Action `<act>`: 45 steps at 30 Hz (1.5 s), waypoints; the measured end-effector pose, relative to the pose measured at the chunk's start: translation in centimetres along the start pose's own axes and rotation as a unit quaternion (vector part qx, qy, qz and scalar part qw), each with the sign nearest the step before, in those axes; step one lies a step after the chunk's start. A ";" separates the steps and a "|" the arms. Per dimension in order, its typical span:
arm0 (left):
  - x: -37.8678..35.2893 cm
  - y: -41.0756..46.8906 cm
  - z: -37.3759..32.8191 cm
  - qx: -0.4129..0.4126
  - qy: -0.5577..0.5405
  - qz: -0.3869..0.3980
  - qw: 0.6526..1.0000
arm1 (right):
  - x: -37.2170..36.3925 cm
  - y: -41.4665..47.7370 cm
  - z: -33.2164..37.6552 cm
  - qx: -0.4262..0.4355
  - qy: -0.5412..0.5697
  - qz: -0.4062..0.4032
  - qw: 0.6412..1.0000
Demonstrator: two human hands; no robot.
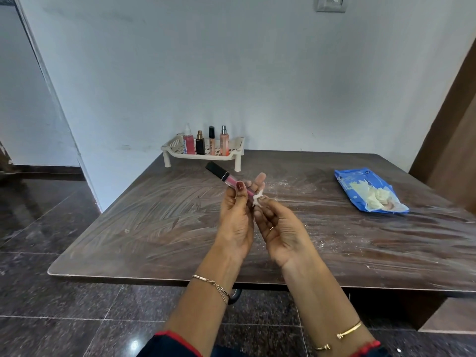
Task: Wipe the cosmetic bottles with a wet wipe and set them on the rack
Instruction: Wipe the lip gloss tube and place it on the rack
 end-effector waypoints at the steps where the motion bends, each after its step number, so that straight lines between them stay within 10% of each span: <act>1: 0.0 -0.1 -0.1 -0.005 0.007 0.002 1.000 | 0.0 0.1 0.0 -0.014 0.016 0.001 1.000; 22: 4.7 4.7 -7.4 -0.024 0.275 -0.160 0.948 | -4.4 4.1 0.0 -0.045 -0.029 0.030 0.998; 37: 9.8 18.8 -18.8 -0.166 0.517 -0.233 0.807 | -11.1 13.8 -2.1 -0.002 -0.174 0.033 0.984; 45: 11.6 26.3 -19.5 -0.175 0.694 -0.215 0.665 | -12.4 18.6 -2.5 -0.009 -0.171 0.047 0.984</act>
Point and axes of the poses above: each hand's wrist, its own y-axis towards the middle knuckle, its own x-axis out of the back of the hand, z = x × y, the point moved 1 cm from there along y, towards the middle knuckle, and after that the axes turned 5 degrees about -z, right-handed, at the moved point
